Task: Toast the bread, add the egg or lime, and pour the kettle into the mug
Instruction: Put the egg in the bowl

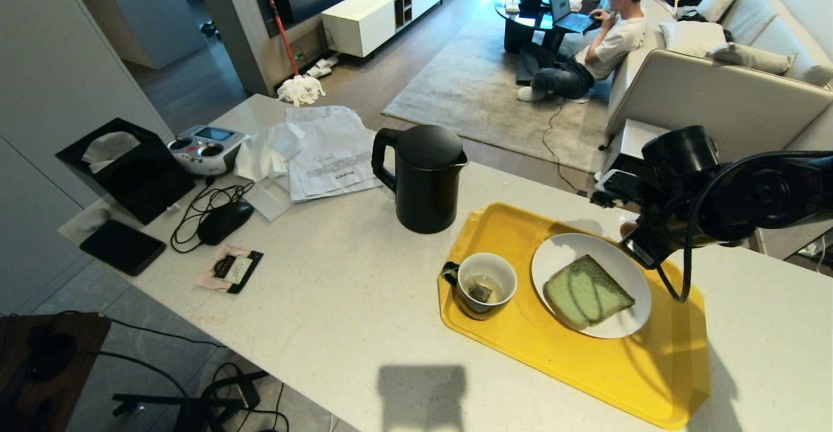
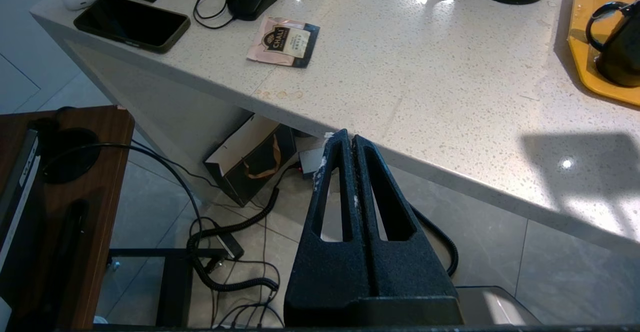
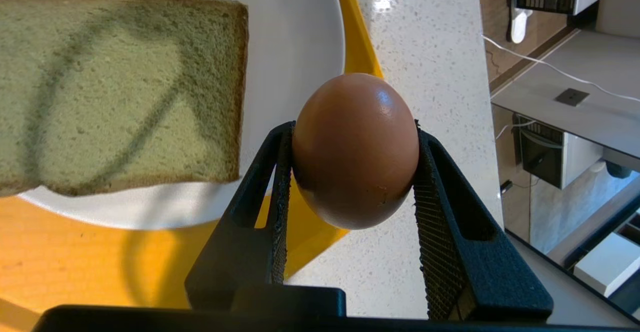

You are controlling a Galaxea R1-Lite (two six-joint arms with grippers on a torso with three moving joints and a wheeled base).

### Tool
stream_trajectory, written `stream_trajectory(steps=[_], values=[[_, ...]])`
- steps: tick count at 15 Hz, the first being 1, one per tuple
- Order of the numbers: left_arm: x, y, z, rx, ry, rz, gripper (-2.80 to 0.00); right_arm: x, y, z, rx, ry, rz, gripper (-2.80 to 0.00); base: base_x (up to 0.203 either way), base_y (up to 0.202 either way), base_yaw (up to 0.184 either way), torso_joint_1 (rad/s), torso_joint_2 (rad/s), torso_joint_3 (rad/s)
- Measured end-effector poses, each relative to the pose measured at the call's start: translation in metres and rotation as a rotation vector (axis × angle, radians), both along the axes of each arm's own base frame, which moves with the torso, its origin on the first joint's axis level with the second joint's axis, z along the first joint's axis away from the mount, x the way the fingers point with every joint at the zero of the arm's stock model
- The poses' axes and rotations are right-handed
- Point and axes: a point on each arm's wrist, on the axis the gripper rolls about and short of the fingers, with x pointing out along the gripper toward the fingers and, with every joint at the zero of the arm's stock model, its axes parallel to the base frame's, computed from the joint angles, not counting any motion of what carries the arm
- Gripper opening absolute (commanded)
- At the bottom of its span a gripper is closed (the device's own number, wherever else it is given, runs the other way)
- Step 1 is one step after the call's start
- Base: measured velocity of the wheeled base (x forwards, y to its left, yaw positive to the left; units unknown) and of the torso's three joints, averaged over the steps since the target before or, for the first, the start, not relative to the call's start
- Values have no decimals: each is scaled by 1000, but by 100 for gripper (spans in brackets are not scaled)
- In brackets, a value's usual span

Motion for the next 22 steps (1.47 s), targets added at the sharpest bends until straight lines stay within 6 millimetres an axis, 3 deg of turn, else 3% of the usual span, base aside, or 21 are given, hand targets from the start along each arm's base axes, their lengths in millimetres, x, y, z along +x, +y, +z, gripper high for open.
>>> stream_trajectory(steps=[12, 22], values=[[0, 0, 0, 0, 0, 0, -280, 32, 6, -40, -14, 84, 1, -280, 0, 0, 0, 0, 0, 0], [0, 0, 0, 0, 0, 0, -280, 49, 15, -56, -16, 85, 17, -280, 0, 0, 0, 0, 0, 0]])
